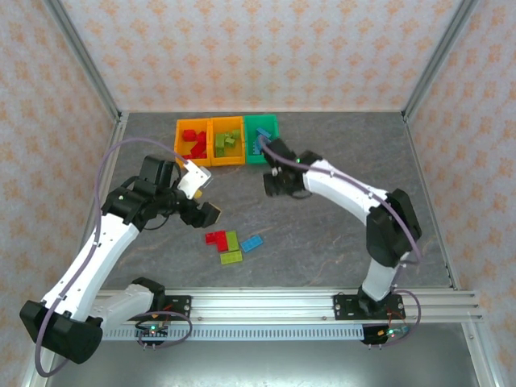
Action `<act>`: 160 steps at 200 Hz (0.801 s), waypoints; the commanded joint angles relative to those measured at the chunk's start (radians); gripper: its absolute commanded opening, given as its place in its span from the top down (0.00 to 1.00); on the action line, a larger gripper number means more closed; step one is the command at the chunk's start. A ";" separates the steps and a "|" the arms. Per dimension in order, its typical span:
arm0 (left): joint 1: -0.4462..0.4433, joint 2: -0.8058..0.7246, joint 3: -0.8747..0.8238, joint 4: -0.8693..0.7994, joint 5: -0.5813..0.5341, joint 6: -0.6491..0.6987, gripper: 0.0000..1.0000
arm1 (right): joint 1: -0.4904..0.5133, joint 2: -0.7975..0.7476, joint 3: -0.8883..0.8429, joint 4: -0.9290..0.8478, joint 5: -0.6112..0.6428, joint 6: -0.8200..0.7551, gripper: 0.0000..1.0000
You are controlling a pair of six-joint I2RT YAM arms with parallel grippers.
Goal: Sort the legos into containers by color
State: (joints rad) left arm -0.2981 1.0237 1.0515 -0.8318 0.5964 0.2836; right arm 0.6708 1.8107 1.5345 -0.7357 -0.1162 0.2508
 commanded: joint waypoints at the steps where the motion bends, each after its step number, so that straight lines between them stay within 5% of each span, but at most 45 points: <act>1: -0.025 0.008 -0.016 0.124 0.016 -0.137 0.13 | -0.052 0.165 0.233 0.000 0.110 0.000 0.78; 52: -0.166 0.008 -0.060 0.158 -0.182 -0.307 0.12 | -0.122 0.621 0.918 -0.176 0.112 -0.024 0.71; 75: -0.184 -0.009 -0.112 0.192 -0.224 -0.372 0.12 | -0.141 0.744 1.114 -0.177 0.095 -0.039 0.50; 135: -0.225 0.075 -0.129 0.155 -0.233 -0.293 0.13 | -0.141 0.603 1.113 -0.207 0.046 -0.100 0.37; 160: -0.284 0.157 -0.121 0.151 -0.213 -0.248 0.13 | -0.141 0.388 0.863 -0.239 0.056 -0.061 0.37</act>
State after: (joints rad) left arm -0.5350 1.1179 0.9150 -0.6712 0.3843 -0.0246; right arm 0.5251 2.4687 2.5660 -0.9085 -0.0685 0.1741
